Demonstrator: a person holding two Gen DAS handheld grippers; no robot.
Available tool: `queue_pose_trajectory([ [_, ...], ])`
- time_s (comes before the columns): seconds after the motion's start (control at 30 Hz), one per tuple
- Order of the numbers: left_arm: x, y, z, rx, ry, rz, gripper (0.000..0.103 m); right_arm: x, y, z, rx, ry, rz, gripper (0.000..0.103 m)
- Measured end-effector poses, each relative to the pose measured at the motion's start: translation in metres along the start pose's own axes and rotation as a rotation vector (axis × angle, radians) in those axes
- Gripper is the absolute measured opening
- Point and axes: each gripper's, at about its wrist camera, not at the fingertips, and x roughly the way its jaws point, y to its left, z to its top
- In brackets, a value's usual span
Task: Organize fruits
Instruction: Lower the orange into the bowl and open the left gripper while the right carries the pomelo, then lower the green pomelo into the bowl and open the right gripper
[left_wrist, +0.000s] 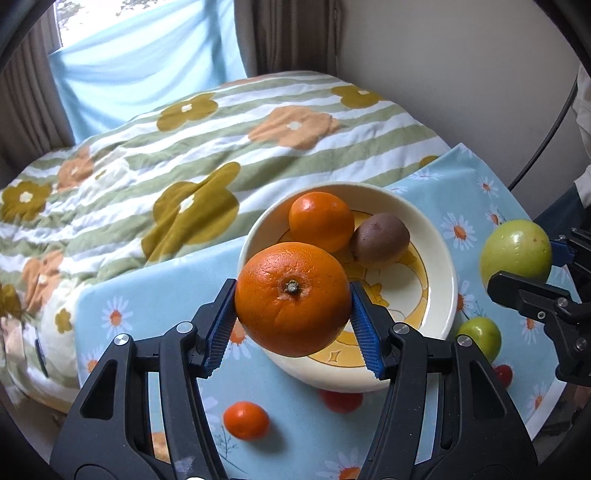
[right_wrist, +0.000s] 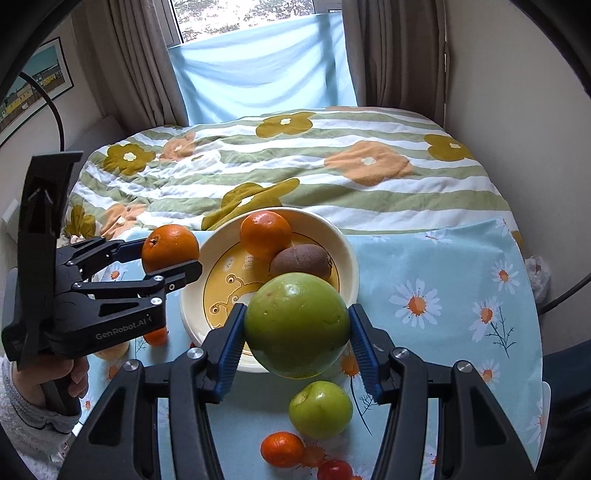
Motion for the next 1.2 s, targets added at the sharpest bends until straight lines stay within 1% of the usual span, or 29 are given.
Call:
queue_pose_trajectory([
  [0.13, 0.024, 0.001, 0.004, 0.015, 0.033, -0.017, 0.063, 0.008, -0.004, 0.001, 0.027, 0.014, -0.024, 0.051],
  [0.3, 0.046, -0.001, 0.008, 0.046, 0.061, -0.014, 0.063, 0.019, -0.012, -0.001, 0.056, 0.040, -0.044, 0.051],
  [0.43, 0.058, 0.000, 0.008, 0.057, 0.077, -0.020, 0.063, 0.023, -0.017, -0.001, 0.078, 0.049, -0.053, 0.051],
  [0.57, 0.061, -0.001, 0.006, 0.057, 0.082, -0.037, 0.064, 0.025, -0.020, 0.000, 0.084, 0.050, -0.059, 0.051],
  [0.6, 0.060, -0.002, 0.006, 0.060, 0.078, -0.036, 0.066, 0.024, -0.021, 0.001, 0.086, 0.050, -0.060, 0.051],
  [0.63, 0.058, -0.002, 0.007, 0.064, 0.068, -0.035, 0.078, 0.024, -0.022, 0.001, 0.087, 0.048, -0.060, 0.051],
  [0.67, 0.054, -0.002, 0.008, 0.064, 0.053, -0.035, 0.087, 0.023, -0.023, 0.001, 0.088, 0.047, -0.060, 0.051],
  [0.7, 0.049, -0.002, 0.010, 0.060, 0.033, -0.032, 0.103, 0.022, -0.024, 0.002, 0.089, 0.046, -0.060, 0.051],
  [0.77, 0.038, -0.001, 0.013, 0.050, -0.007, -0.034, 0.103, 0.019, -0.026, 0.002, 0.092, 0.041, -0.060, 0.051],
  [0.8, 0.034, 0.000, 0.014, 0.044, -0.015, -0.038, 0.103, 0.017, -0.026, 0.002, 0.094, 0.039, -0.060, 0.051],
  [0.93, 0.020, 0.007, 0.010, 0.013, -0.017, -0.036, 0.103, 0.012, -0.029, 0.003, 0.091, 0.035, -0.057, 0.051],
  [1.2, -0.012, 0.022, -0.005, -0.054, -0.030, 0.002, 0.103, 0.008, -0.030, 0.009, 0.040, 0.033, -0.031, 0.051],
])
